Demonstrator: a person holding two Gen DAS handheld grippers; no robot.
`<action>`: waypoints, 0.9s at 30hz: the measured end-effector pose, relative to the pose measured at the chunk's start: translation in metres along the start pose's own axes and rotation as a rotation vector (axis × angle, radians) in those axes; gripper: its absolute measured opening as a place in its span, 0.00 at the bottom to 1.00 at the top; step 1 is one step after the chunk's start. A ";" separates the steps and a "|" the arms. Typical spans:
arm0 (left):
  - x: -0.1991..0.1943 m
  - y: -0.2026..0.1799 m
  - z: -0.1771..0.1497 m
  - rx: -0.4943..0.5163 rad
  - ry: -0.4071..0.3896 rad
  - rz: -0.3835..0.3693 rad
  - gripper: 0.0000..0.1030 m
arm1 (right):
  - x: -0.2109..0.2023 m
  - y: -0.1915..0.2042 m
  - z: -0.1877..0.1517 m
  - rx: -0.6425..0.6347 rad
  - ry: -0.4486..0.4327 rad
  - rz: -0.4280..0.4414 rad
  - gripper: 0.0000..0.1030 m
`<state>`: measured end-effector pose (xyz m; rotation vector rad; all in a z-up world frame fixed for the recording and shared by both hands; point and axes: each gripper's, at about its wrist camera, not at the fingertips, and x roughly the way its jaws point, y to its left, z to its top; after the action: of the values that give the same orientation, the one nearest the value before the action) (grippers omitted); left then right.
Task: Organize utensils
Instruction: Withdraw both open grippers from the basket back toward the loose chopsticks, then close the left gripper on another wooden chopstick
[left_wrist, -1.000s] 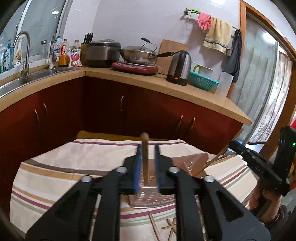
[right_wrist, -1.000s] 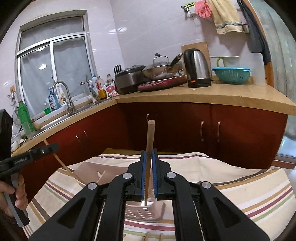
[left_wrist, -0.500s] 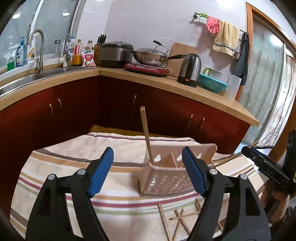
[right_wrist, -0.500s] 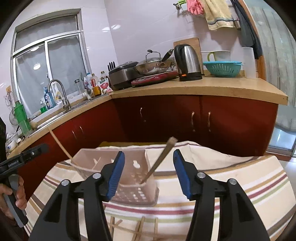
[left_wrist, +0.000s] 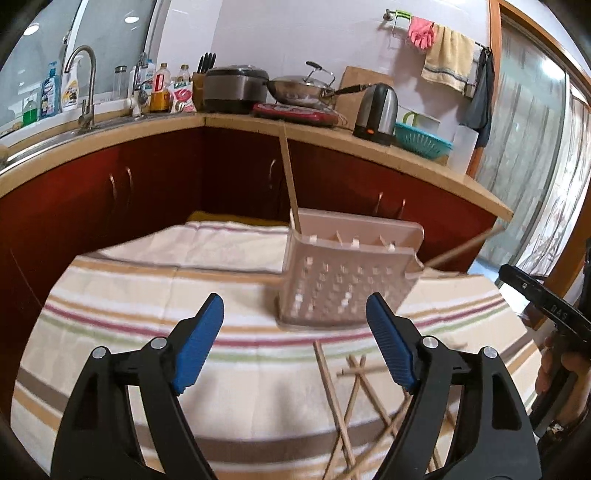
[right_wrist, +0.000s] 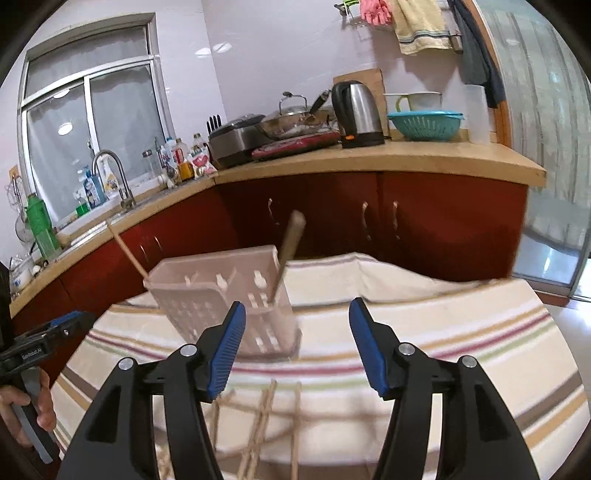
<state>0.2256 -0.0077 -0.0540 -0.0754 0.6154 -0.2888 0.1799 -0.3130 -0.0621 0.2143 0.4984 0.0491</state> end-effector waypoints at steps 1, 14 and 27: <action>-0.001 0.000 -0.006 -0.001 0.004 -0.001 0.75 | -0.003 -0.001 -0.005 0.001 0.006 -0.007 0.56; -0.010 -0.041 -0.100 0.083 0.153 -0.067 0.63 | -0.030 -0.034 -0.091 0.065 0.130 -0.040 0.55; 0.009 -0.061 -0.145 0.204 0.274 -0.038 0.38 | -0.044 -0.045 -0.108 0.106 0.132 -0.006 0.55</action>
<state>0.1338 -0.0665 -0.1678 0.1516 0.8534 -0.4010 0.0891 -0.3405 -0.1434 0.3145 0.6341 0.0314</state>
